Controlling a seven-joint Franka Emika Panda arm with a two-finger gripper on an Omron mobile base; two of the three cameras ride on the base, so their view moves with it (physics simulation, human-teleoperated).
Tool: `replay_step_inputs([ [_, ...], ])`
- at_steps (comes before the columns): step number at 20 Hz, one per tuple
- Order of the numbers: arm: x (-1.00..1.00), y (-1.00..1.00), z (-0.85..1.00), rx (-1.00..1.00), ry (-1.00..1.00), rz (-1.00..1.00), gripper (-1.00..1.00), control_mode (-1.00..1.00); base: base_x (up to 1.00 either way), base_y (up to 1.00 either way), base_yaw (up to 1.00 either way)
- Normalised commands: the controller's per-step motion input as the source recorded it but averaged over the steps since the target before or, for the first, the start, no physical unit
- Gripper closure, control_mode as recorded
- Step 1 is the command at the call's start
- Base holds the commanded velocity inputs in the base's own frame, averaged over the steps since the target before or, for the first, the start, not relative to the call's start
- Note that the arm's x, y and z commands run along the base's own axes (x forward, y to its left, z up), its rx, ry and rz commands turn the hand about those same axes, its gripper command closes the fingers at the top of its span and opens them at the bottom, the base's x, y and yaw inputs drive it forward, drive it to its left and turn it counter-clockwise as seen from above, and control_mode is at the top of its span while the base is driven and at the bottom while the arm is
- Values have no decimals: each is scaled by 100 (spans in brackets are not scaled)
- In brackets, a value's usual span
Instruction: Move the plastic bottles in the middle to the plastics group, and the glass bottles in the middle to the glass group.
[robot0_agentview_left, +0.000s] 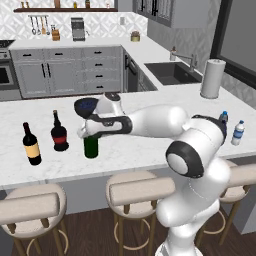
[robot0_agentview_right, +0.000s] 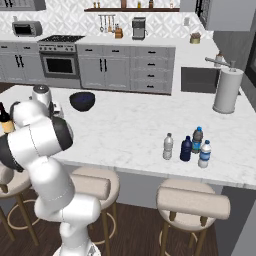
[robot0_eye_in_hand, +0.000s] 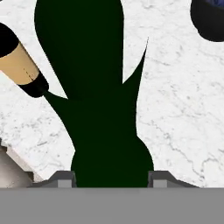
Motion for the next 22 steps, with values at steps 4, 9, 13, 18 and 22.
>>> replay_step_inputs([
  [4,0,74,0,0,-4,8,100,-100,0,0,0],
  [9,0,41,0,0,-3,7,100,-100,0,0,0],
  [13,0,29,0,0,-1,5,100,-100,0,0,0],
  [18,7,31,-8,0,-1,3,100,-100,0,0,0],
  [22,13,30,-18,0,-4,2,100,-100,0,0,0],
])
